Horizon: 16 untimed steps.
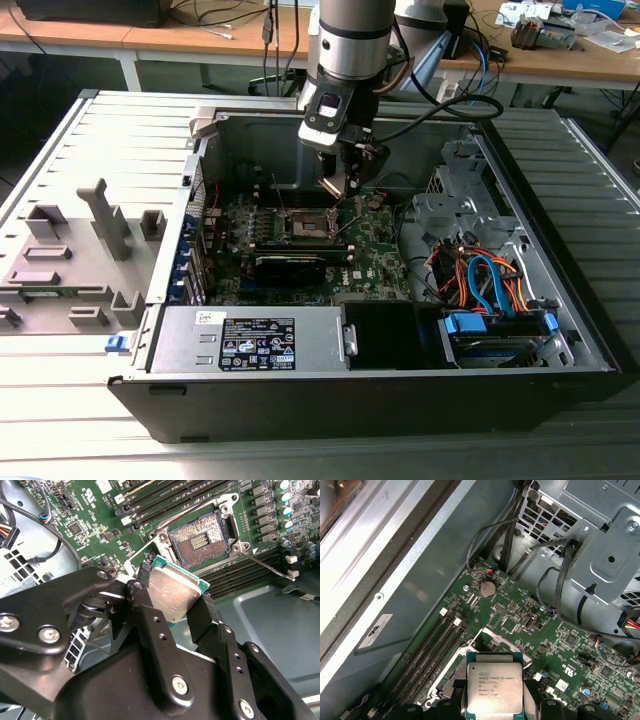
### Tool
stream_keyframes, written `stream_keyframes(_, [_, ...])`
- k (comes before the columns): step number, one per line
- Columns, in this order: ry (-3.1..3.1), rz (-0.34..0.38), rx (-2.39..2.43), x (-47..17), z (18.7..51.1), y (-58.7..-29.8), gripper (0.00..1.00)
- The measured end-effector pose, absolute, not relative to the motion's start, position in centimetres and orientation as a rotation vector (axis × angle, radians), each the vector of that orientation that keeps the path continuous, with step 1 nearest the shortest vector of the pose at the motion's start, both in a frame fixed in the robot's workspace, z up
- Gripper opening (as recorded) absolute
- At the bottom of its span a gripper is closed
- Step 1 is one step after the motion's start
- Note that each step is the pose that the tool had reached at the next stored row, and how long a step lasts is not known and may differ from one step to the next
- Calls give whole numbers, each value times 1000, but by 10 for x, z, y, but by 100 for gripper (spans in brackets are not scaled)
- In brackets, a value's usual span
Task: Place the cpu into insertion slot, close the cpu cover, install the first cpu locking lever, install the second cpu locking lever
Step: 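Place the cpu into insertion slot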
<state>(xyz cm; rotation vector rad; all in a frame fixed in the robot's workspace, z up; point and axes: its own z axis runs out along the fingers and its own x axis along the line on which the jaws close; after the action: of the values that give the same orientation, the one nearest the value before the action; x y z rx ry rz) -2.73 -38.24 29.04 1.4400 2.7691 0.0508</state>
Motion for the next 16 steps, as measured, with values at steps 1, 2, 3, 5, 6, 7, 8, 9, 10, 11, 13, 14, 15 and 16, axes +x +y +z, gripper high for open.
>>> stream_keyframes(1, [2768,51,1442,-27,290,-382,54])
stream_keyframes(2, [2766,51,1445,-27,290,-382,54])
stream_keyframes(3, [2765,51,1447,-27,290,-382,54])
stream_keyframes(5, [2764,51,1450,-27,290,-382,54])
stream_keyframes(6, [2763,51,1452,-27,290,-382,54])
stream_keyframes(7, [2761,50,1454,-27,290,-382,54])
stream_keyframes(8, [2761,50,1456,-27,290,-382,54])
stream_keyframes(9, [2760,51,1457,-27,290,-382,54])
stream_keyframes(10, [2758,50,1460,-27,290,-382,54])
stream_keyframes(11, [2757,50,1462,-27,290,-382,54])
stream_keyframes(13, [2755,50,1466,-27,290,-382,54])
stream_keyframes(14, [2754,50,1467,-27,290,-382,54])
stream_keyframes(15, [2754,50,1469,-27,290,-382,54])
stream_keyframes(16, [2753,50,1470,-27,290,-382,54])
